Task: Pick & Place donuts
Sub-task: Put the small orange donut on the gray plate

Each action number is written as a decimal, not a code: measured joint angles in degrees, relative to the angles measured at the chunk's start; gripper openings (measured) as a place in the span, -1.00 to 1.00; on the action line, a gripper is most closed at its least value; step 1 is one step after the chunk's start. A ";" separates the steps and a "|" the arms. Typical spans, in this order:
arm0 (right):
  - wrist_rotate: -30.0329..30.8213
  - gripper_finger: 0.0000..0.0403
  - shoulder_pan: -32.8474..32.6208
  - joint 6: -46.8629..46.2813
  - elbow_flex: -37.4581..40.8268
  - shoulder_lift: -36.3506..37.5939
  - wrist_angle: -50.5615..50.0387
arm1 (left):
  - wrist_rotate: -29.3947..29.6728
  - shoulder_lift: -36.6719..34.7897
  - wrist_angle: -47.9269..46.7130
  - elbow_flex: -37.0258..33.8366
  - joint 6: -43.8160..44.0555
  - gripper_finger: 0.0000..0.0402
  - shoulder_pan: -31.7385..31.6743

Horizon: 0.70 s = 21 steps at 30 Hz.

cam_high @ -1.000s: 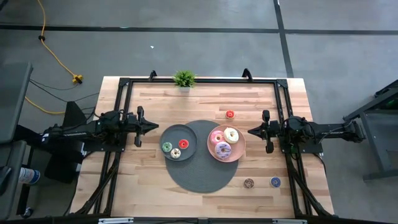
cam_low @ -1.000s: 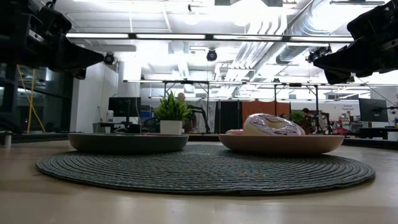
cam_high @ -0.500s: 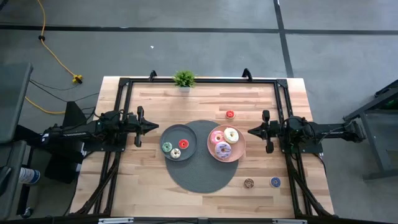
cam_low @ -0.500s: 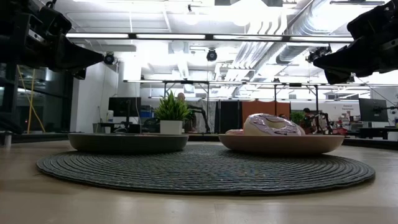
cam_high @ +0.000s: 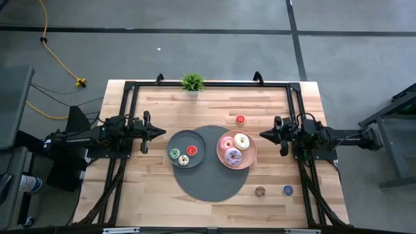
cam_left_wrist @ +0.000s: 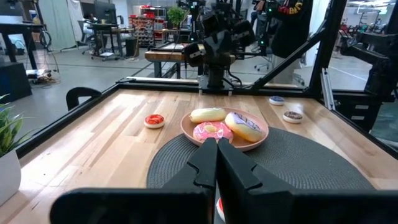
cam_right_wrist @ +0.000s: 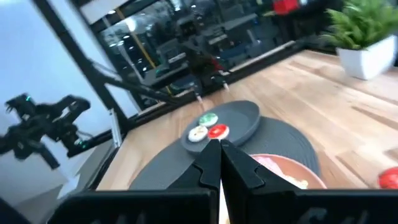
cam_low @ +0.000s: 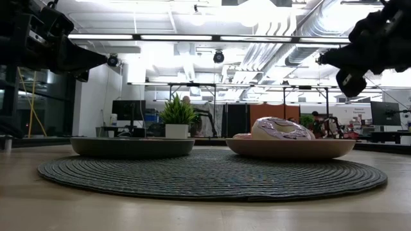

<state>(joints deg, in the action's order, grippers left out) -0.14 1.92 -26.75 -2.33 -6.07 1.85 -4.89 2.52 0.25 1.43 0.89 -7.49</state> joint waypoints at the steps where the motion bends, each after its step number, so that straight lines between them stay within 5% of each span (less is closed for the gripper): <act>1: -0.05 -1.00 0.80 -0.60 -1.08 0.00 -1.36 | 0.00 0.00 0.00 0.00 0.00 -0.99 -0.01; 11: 0.23 -1.00 13.56 1.50 -17.44 -9.55 -23.54 | -0.07 0.00 0.00 0.00 0.00 -0.99 0.01; 21: -3.01 -1.00 26.14 -7.69 -29.26 -31.17 -27.61 | -0.04 0.00 0.02 0.00 0.00 -0.99 -0.01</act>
<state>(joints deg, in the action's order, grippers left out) -3.14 28.05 -34.44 -31.59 -37.24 -25.76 -4.93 2.52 0.27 1.43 0.89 -7.50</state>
